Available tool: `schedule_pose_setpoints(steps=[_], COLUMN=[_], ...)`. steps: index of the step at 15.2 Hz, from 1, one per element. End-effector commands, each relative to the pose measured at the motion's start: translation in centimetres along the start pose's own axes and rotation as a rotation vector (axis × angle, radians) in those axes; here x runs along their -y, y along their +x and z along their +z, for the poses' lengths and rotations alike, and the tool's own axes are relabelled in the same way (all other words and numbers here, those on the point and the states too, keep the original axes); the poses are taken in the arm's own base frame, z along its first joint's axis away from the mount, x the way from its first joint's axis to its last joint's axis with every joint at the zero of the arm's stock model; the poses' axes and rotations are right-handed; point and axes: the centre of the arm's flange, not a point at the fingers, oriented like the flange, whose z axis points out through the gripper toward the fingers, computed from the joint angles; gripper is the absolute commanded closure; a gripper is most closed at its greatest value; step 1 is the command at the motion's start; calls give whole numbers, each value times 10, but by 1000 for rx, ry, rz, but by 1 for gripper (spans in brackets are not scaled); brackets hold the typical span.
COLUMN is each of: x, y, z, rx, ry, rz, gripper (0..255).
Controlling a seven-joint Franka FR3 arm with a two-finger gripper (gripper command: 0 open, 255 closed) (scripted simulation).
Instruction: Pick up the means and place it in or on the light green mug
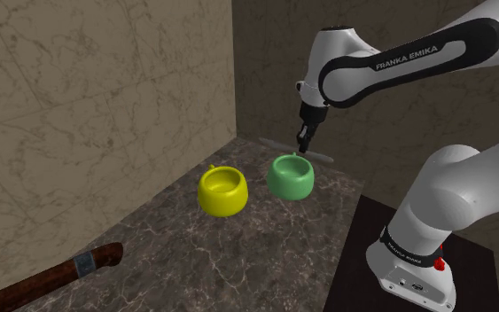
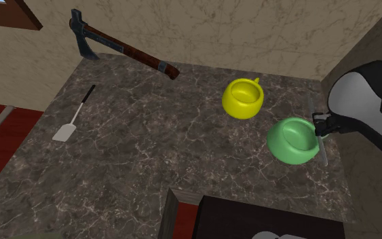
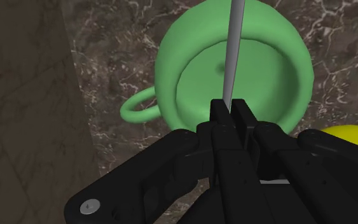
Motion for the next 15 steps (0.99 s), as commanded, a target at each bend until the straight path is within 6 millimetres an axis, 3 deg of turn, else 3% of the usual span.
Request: schedule_pose_setpoints(steps=[1,6,14,15], x=[0,1,1,1], y=[-1,-3,-3,-3], z=[11,36,36,36], rx=[-1,-1,-1,-1], ry=[0,0,0,0], rz=[0,0,0,0], gripper=[255,255,255,0])
